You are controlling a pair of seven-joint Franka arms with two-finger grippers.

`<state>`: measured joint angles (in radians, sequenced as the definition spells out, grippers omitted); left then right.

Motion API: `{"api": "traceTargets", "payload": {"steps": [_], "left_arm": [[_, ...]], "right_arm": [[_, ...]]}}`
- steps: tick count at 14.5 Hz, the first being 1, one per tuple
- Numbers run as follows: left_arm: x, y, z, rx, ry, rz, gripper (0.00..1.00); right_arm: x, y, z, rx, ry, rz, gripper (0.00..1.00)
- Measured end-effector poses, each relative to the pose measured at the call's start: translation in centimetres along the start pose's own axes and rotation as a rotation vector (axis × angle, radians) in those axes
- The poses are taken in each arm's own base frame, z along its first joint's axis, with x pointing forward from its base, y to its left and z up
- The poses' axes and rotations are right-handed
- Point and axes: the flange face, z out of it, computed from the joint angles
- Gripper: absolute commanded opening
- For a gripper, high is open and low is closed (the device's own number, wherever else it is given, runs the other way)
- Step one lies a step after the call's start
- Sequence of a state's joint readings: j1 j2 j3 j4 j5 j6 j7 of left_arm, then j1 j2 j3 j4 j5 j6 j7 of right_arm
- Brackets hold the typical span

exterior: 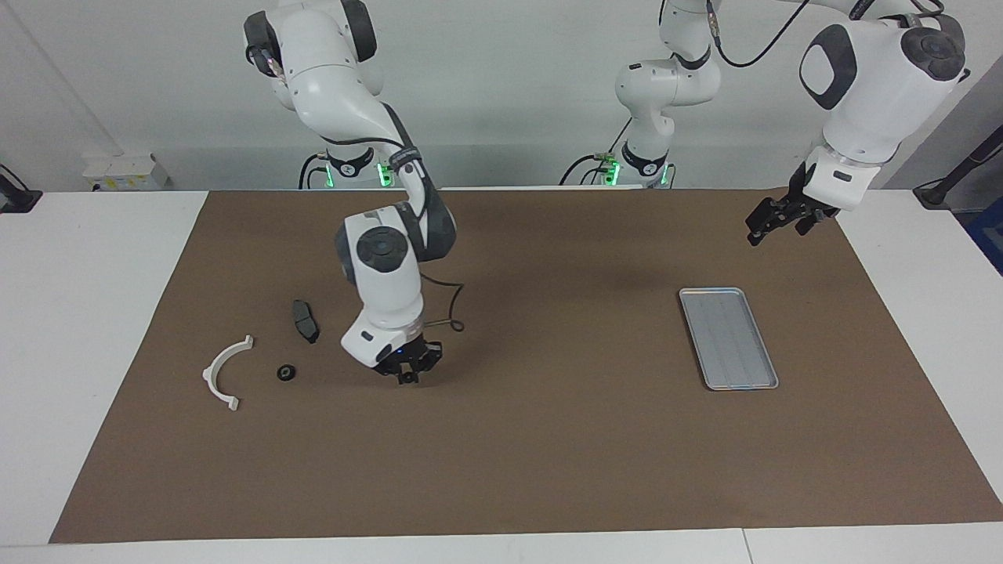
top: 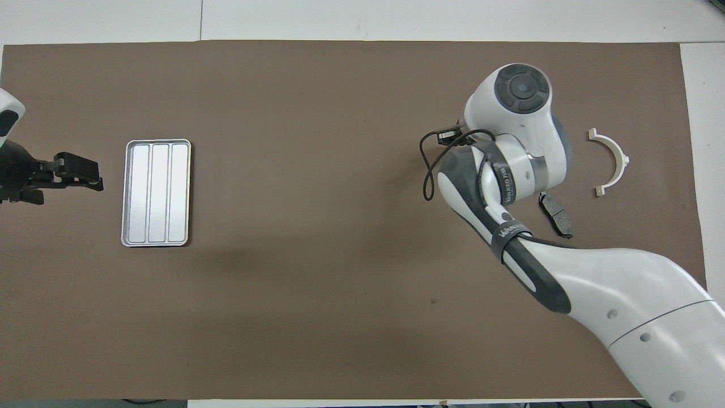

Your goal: Place bearing gear from tray to pile

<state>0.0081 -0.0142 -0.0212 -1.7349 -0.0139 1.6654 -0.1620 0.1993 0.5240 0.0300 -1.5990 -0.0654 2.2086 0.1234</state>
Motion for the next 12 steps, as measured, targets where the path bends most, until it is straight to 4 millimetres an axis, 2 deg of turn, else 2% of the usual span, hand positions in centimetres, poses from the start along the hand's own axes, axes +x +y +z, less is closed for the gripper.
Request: {"api": "traceTargets", "payload": {"steps": [2,3,4,7,10,12], "left_arm": [[0.0,0.1,0.0,-0.007,0.000,0.000,1.00],[0.0,0.1,0.0,-0.008,0.000,0.000,1.00],[0.0,0.1,0.0,-0.008,0.000,0.000,1.00],[0.0,0.2,0.0,-0.008,-0.001,0.002,1.00],[0.0,0.3,0.0,-0.008,-0.001,0.003,1.00],[-0.1,0.4,0.0,-0.009,0.001,0.005,1.00]], "right_arm": [[0.1,5.0,0.1,0.039,-0.009,-0.023,0.00],[0.0,6.8,0.3,0.049,-0.012,-0.035,0.00],[-0.1,7.8,0.6,0.055,-0.017,-0.042,0.00],[-0.9,9.0,1.8,0.057,-0.043,-0.050,0.00],[-1.9,11.9,2.9,0.058,-0.066,-0.069,0.00],[-2.5,13.0,3.3,0.060,-0.077,-0.073,0.00]]}}
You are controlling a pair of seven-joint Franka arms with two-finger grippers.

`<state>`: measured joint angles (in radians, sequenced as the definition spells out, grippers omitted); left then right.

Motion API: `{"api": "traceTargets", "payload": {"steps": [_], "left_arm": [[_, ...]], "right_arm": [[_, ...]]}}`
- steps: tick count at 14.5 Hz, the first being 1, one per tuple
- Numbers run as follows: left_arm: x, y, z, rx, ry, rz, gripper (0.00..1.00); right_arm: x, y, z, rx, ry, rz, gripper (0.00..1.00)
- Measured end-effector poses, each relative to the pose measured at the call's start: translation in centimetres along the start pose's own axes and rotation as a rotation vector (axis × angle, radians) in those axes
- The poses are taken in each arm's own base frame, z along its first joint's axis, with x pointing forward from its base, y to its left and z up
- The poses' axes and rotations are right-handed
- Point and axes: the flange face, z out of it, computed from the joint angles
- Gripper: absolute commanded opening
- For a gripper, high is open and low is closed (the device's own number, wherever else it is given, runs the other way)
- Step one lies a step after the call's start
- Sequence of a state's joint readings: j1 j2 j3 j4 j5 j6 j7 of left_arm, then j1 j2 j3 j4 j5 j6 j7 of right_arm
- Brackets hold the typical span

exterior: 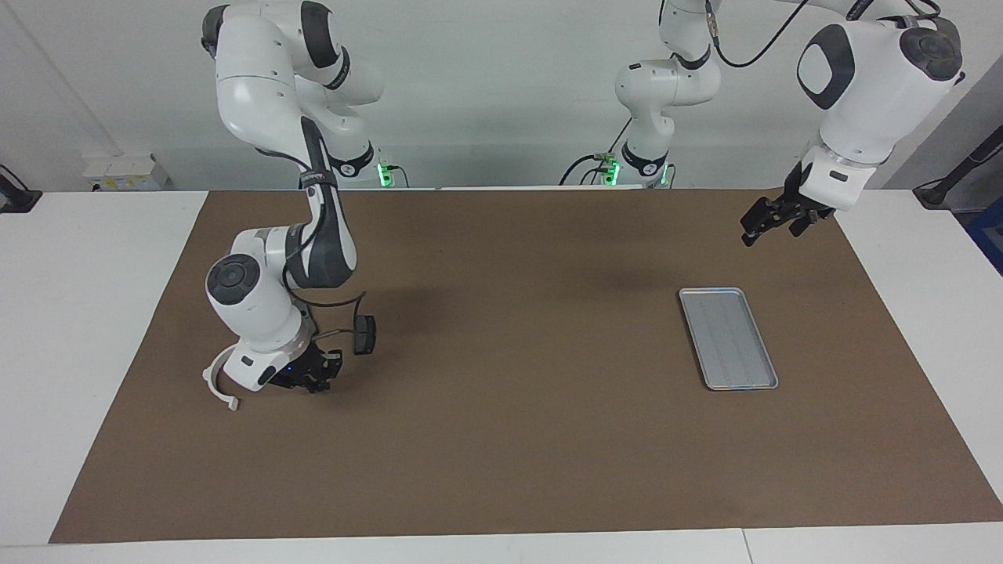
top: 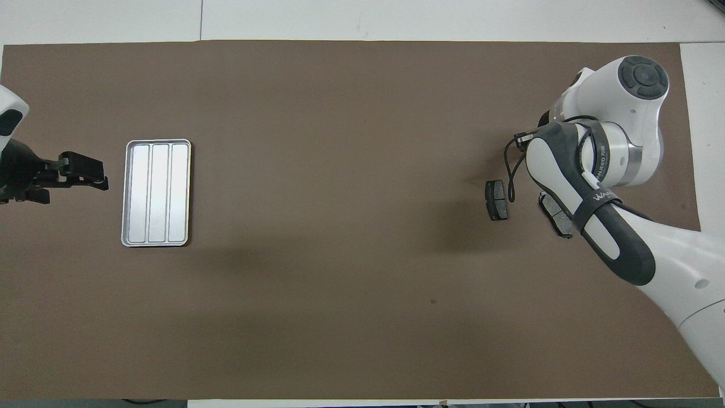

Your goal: Place bearing gear from tray to pile

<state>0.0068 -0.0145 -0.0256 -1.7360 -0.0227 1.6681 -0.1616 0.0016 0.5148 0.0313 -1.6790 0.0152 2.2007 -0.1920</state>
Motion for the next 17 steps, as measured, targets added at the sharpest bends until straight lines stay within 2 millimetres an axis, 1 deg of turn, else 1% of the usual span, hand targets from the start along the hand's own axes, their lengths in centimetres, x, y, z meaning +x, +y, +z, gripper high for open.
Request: {"api": "traceTargets", "payload": {"steps": [2,8,14,15,17], "left_arm": [[0.0,0.0,0.0,0.000,0.001,0.001,1.00],[0.0,0.1,0.0,0.000,0.002,0.001,1.00],[0.0,0.1,-0.1,-0.001,0.002,0.001,1.00],[0.0,0.1,-0.1,-0.001,0.003,0.001,1.00],[0.0,0.1,-0.1,-0.001,0.003,0.001,1.00]], "right_arm": [[-0.6,-0.1,0.2,0.002,-0.011,-0.001,0.00],[-2.0,-1.5,0.5,0.012,-0.035,-0.016,0.00],[-2.9,-1.7,1.5,0.014,-0.048,-0.016,0.00],[-3.0,-1.7,1.5,0.013,-0.047,-0.016,0.04],[-3.0,-1.7,1.5,0.013,-0.045,-0.015,0.78]]}}
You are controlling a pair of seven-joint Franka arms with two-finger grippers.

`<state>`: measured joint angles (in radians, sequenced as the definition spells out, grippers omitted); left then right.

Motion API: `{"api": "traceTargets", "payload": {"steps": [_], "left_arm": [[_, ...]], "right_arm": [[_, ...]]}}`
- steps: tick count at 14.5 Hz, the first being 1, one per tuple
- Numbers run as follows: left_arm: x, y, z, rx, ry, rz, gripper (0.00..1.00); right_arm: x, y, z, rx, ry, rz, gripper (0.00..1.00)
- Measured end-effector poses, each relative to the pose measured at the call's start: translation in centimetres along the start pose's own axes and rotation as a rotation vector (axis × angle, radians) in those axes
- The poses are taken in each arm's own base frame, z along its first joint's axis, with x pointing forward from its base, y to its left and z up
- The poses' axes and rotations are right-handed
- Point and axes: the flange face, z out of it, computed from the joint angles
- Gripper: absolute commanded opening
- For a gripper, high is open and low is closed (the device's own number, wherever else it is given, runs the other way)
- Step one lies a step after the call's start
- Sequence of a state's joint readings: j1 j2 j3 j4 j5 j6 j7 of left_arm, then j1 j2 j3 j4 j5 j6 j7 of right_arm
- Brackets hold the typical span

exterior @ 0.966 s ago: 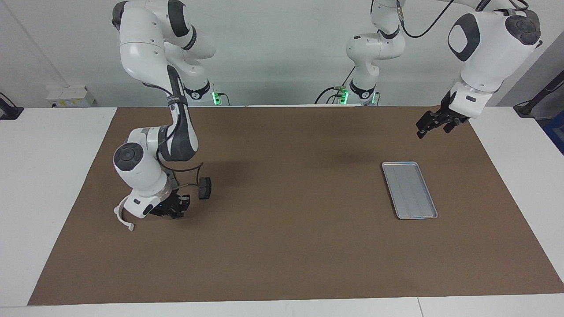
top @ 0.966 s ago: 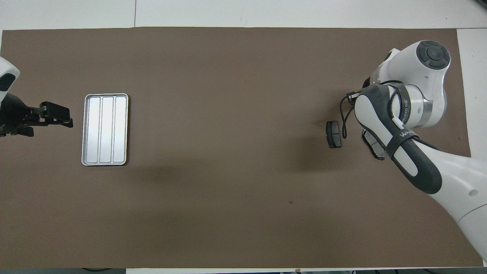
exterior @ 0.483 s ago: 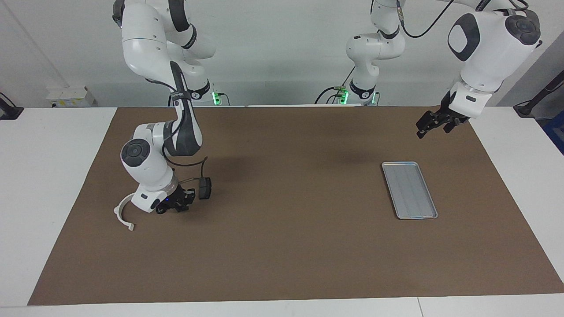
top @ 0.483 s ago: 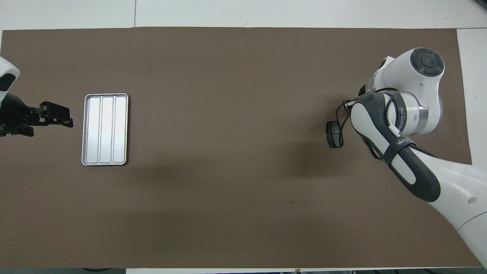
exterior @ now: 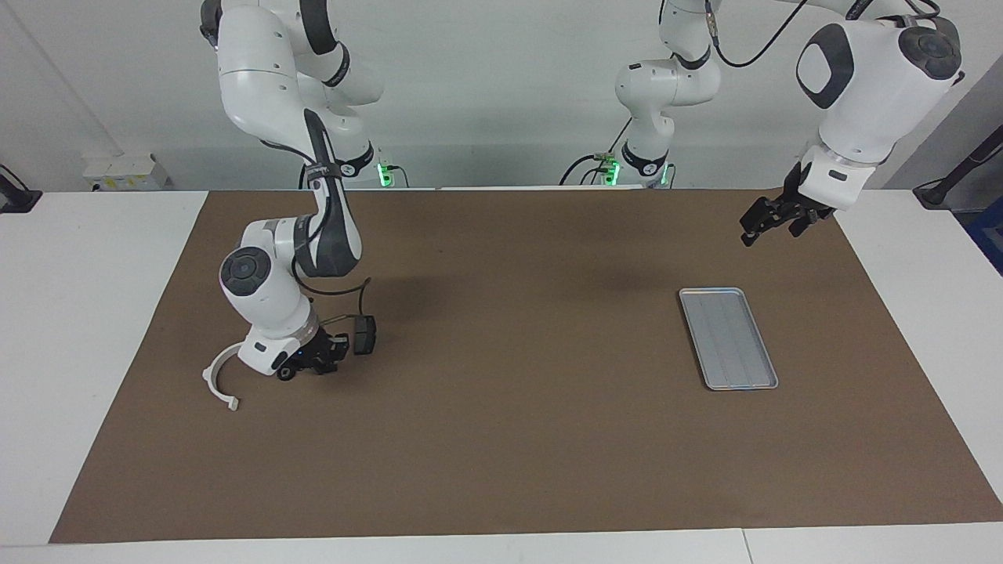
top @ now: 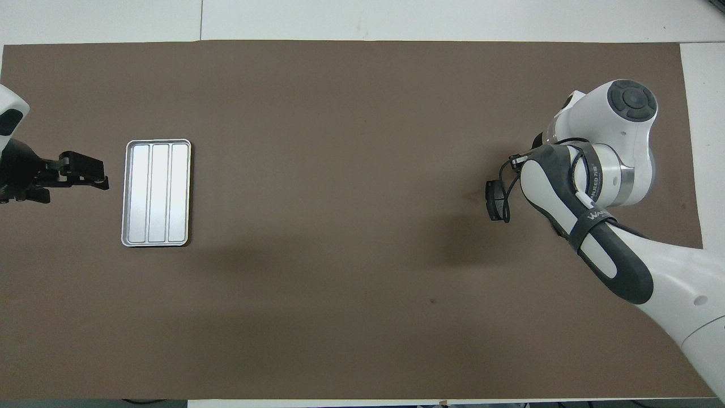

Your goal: Place bearing gear from tray to pile

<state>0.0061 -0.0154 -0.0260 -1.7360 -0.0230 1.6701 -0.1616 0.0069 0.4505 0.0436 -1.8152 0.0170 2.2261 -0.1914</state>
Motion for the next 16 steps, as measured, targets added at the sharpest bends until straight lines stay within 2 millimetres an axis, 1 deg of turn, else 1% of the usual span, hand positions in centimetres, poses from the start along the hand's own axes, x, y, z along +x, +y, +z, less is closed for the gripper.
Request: {"api": "traceTargets", "payload": {"steps": [1,2,3,6,8,9,10,12,13,16], "left_arm": [[0.0,0.0,0.0,0.000,0.000,0.000,1.00],[0.0,0.0,0.0,0.000,0.000,0.000,1.00],[0.0,0.0,0.0,0.000,0.000,0.000,1.00],[0.0,0.0,0.0,0.000,0.000,0.000,1.00],[0.0,0.0,0.0,0.000,0.000,0.000,1.00],[0.0,0.0,0.0,0.000,0.000,0.000,1.00],[0.0,0.0,0.0,0.000,0.000,0.000,1.00],[0.0,0.0,0.0,0.000,0.000,0.000,1.00],[0.0,0.0,0.0,0.000,0.000,0.000,1.00],[0.0,0.0,0.0,0.000,0.000,0.000,1.00]], "right_arm": [[0.0,0.0,0.1,0.000,-0.002,0.005,0.90],[-0.1,0.0,0.2,0.001,-0.004,0.012,0.95],[-0.1,-0.1,0.2,0.001,-0.005,0.020,0.97],[0.1,-1.0,-0.2,-0.001,0.008,0.036,0.97],[0.6,-2.0,-1.4,-0.005,0.033,0.042,0.98],[0.7,-2.3,-2.5,-0.008,0.051,0.052,0.98],[0.9,-2.5,-3.9,-0.011,0.074,0.060,0.99],[0.6,-2.4,-7.7,-0.020,0.120,0.068,0.99],[0.3,-2.3,-10.1,-0.024,0.133,0.069,0.99],[-1.3,-2.4,-18.7,-0.032,0.115,0.070,0.99]]}}
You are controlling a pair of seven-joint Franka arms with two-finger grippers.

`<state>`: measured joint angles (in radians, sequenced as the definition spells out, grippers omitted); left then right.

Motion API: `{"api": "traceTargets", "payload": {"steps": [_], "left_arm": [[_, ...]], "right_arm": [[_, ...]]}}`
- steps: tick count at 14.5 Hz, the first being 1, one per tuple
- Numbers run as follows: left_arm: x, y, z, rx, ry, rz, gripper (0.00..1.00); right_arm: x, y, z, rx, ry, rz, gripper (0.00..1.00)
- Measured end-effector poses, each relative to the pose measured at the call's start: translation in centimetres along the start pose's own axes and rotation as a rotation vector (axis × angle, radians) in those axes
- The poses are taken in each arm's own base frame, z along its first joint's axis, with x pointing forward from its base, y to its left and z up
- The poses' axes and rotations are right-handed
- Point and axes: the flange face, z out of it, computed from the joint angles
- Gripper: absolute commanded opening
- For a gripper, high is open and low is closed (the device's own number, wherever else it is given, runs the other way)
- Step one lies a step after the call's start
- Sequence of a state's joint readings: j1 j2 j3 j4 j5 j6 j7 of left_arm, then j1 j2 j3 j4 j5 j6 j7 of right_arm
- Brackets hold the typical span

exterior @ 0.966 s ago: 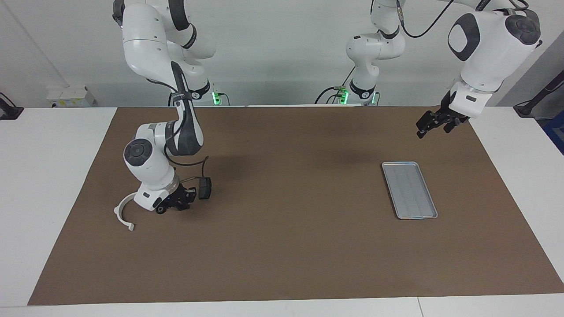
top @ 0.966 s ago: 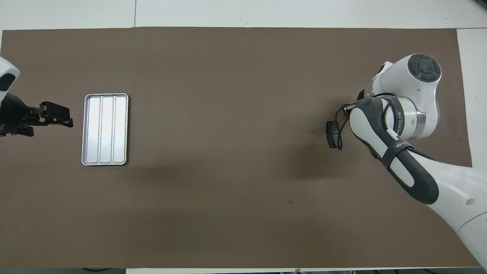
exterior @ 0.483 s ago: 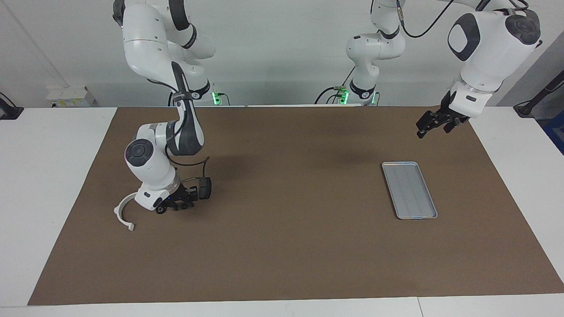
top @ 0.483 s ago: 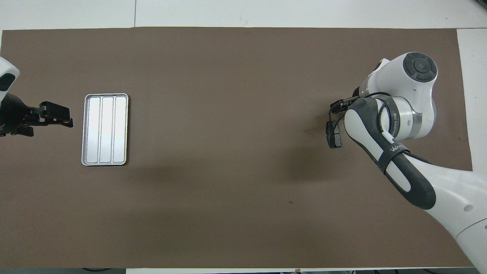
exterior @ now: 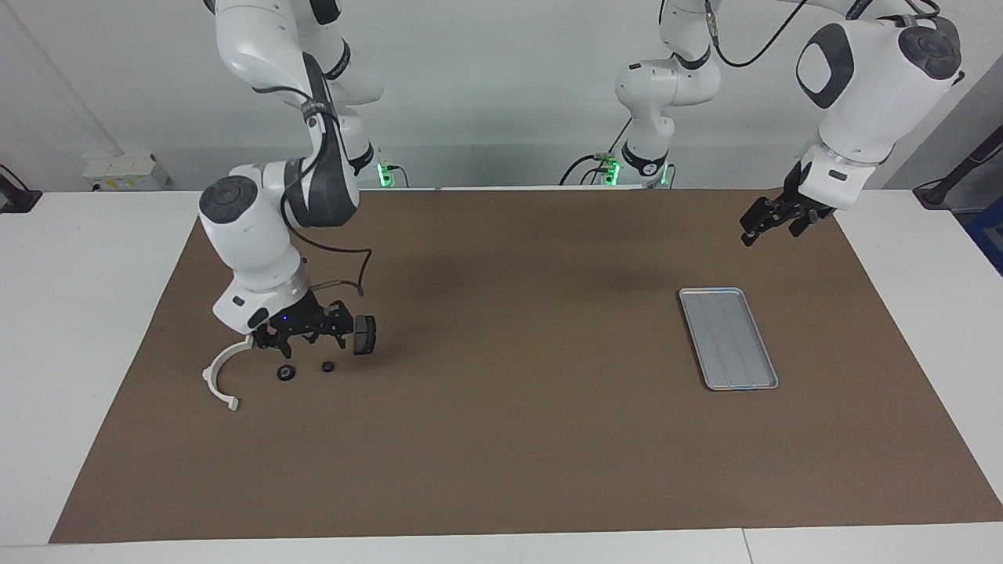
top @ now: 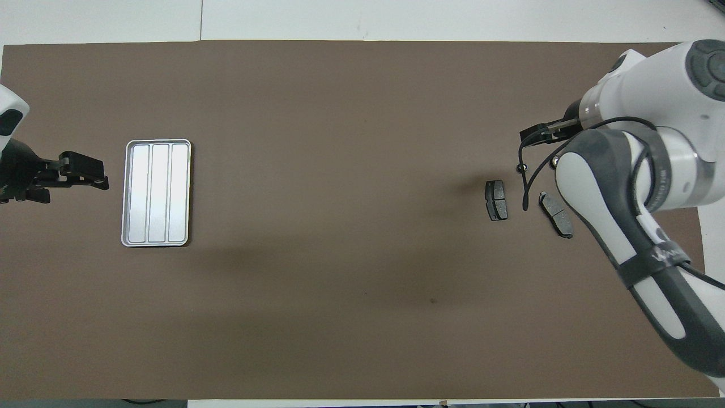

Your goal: Place bearing gear from tray to pile

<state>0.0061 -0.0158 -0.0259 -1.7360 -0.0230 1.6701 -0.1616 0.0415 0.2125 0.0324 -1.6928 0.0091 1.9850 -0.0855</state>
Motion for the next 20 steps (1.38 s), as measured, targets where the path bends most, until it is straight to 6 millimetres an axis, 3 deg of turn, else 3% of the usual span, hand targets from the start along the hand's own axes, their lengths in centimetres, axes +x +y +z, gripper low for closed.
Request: {"api": "traceTargets", "payload": {"steps": [3,6,8,10,13,20], "left_arm": [[0.0,0.0,0.0,0.000,0.000,0.000,1.00],[0.0,0.0,0.0,0.000,0.000,0.000,1.00],[0.0,0.0,0.0,0.000,0.000,0.000,1.00],[0.0,0.0,0.0,0.000,0.000,0.000,1.00],[0.0,0.0,0.0,0.000,0.000,0.000,1.00],[0.0,0.0,0.0,0.000,0.000,0.000,1.00]], "right_arm": [[-1.5,0.2,-7.3,0.000,-0.035,0.005,0.99],[-3.8,0.8,-11.6,-0.003,-0.047,0.020,0.99],[-5.0,1.2,-13.5,-0.006,-0.044,0.030,0.99],[-5.7,1.8,-14.1,-0.007,-0.046,0.043,0.99],[-6.1,2.4,-13.4,-0.005,-0.071,0.054,0.99],[-6.4,2.6,-13.7,-0.006,-0.067,0.058,0.99]]}}
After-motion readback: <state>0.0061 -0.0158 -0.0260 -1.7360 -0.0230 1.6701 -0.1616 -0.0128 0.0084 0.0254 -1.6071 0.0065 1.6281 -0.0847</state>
